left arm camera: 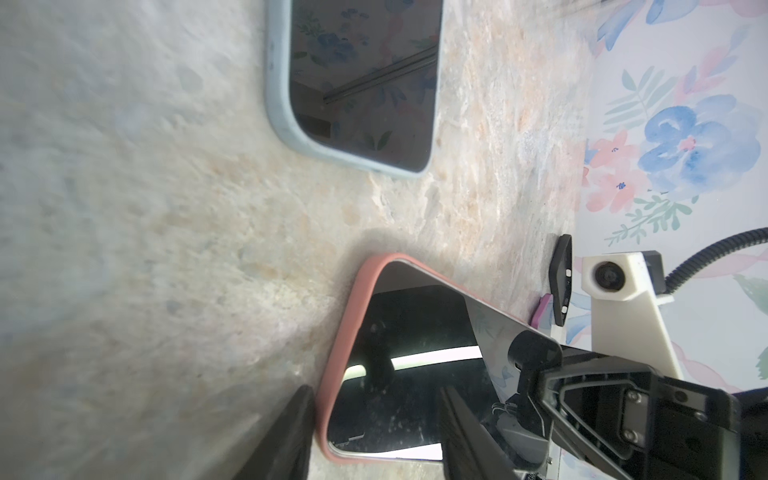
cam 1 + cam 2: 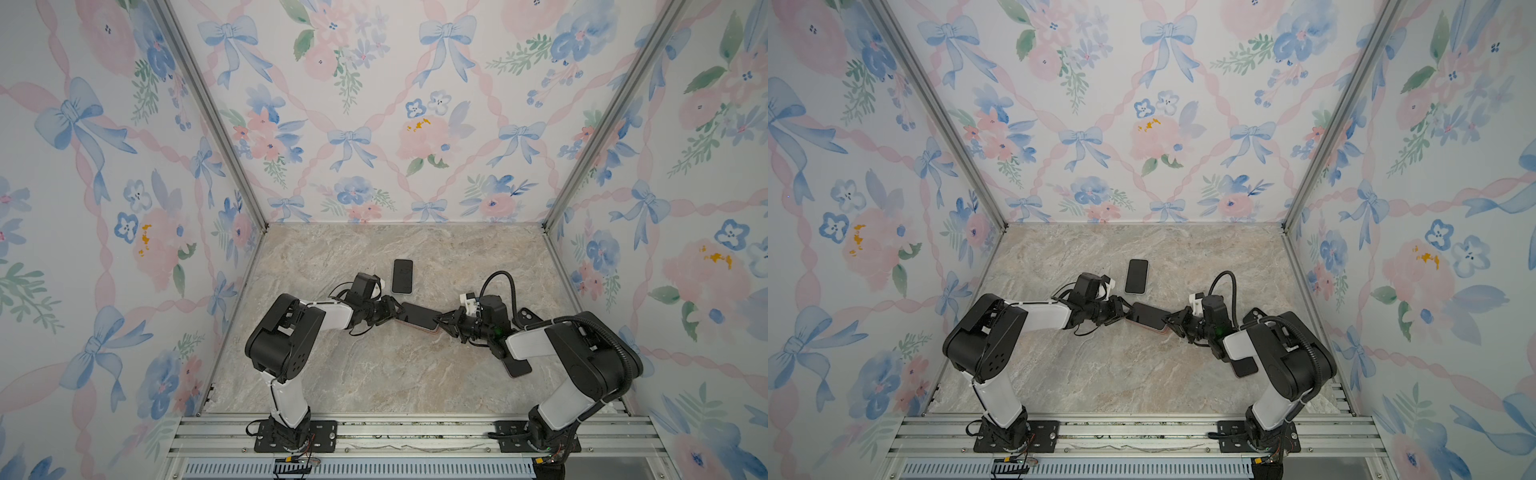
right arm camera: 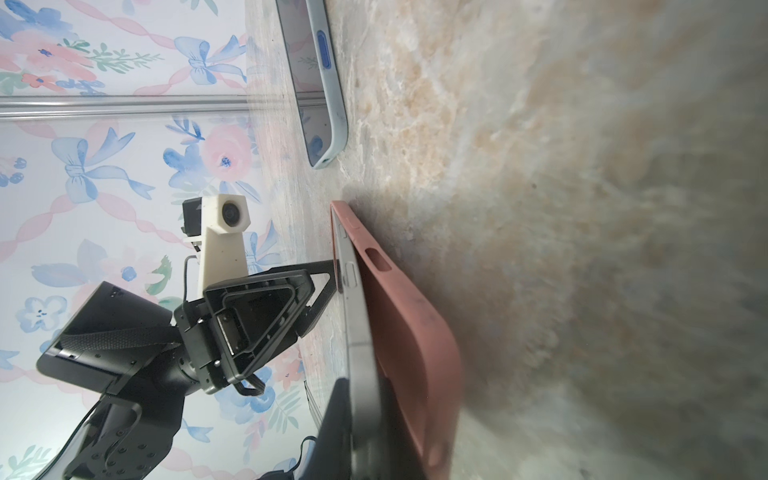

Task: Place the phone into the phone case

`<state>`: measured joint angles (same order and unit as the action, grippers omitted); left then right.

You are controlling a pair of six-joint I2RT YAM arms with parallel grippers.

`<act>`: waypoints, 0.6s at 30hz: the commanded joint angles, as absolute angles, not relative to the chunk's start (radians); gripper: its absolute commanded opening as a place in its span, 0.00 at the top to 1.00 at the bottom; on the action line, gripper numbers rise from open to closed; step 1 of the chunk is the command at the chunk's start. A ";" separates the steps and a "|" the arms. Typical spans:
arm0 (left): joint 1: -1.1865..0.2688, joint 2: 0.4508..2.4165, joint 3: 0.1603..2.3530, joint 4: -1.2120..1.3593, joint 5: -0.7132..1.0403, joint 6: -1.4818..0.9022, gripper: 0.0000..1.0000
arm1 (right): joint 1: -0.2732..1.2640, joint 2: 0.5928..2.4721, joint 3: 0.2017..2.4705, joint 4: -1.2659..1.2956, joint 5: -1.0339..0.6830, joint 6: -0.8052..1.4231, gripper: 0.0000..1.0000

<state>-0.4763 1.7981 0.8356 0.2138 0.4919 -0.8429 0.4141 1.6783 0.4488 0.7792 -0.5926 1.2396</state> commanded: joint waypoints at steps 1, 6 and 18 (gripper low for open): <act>-0.549 1.740 0.802 0.205 0.648 -0.877 0.51 | 0.470 1.747 0.452 0.636 -0.611 1.229 0.93; -0.567 1.699 0.781 0.207 0.645 -0.899 0.51 | 0.495 1.765 0.472 0.626 -0.610 1.225 0.89; -0.580 1.603 0.662 0.213 0.606 -0.913 0.51 | 0.497 1.697 0.545 0.428 -0.612 1.143 0.68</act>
